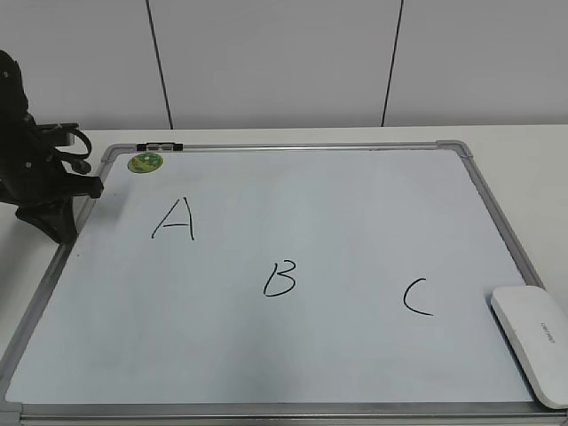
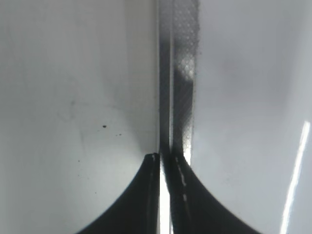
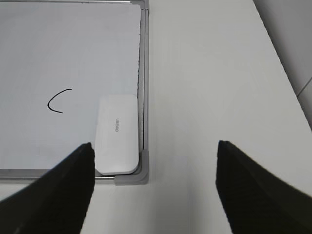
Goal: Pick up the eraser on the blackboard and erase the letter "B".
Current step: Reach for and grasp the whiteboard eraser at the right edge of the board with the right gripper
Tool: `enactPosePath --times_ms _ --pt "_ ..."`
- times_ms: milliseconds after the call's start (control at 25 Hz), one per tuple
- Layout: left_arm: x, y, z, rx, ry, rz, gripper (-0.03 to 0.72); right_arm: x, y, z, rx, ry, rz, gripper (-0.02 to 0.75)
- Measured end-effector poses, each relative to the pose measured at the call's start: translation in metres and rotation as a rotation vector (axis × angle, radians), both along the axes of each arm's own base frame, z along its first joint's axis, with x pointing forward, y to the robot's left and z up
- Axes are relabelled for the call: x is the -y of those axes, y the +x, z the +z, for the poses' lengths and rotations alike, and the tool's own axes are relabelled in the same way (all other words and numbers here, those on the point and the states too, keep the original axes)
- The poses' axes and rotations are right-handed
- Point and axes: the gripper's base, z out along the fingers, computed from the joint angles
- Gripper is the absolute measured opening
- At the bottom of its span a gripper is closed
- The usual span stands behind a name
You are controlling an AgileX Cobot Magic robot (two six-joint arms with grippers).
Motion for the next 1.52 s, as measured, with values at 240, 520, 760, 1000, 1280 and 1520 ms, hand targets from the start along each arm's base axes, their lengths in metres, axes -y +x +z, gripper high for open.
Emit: enactPosePath --times_ms 240,520,760,1000,1280,1520 --pt "0.0 0.0 0.0 0.0 0.0 0.0 0.022 -0.004 0.047 0.021 -0.138 -0.014 0.008 0.574" --pt "0.0 0.0 0.0 0.0 0.0 0.0 0.025 -0.017 0.097 0.013 -0.438 0.084 0.041 0.573" --pt "0.0 0.0 0.0 0.0 -0.001 0.001 0.026 -0.029 0.134 -0.017 -0.706 0.151 0.08 0.577" --pt "0.0 0.0 0.0 0.0 -0.001 0.001 0.027 -0.031 0.171 -0.031 -0.811 0.139 0.086 0.6" --pt "0.0 0.0 0.0 -0.002 -0.003 0.002 0.029 -0.034 0.213 -0.058 -0.929 0.123 0.092 0.666" --pt "0.0 0.0 0.0 -0.002 -0.004 0.002 0.032 -0.035 0.236 -0.082 -0.96 0.111 0.084 0.669"
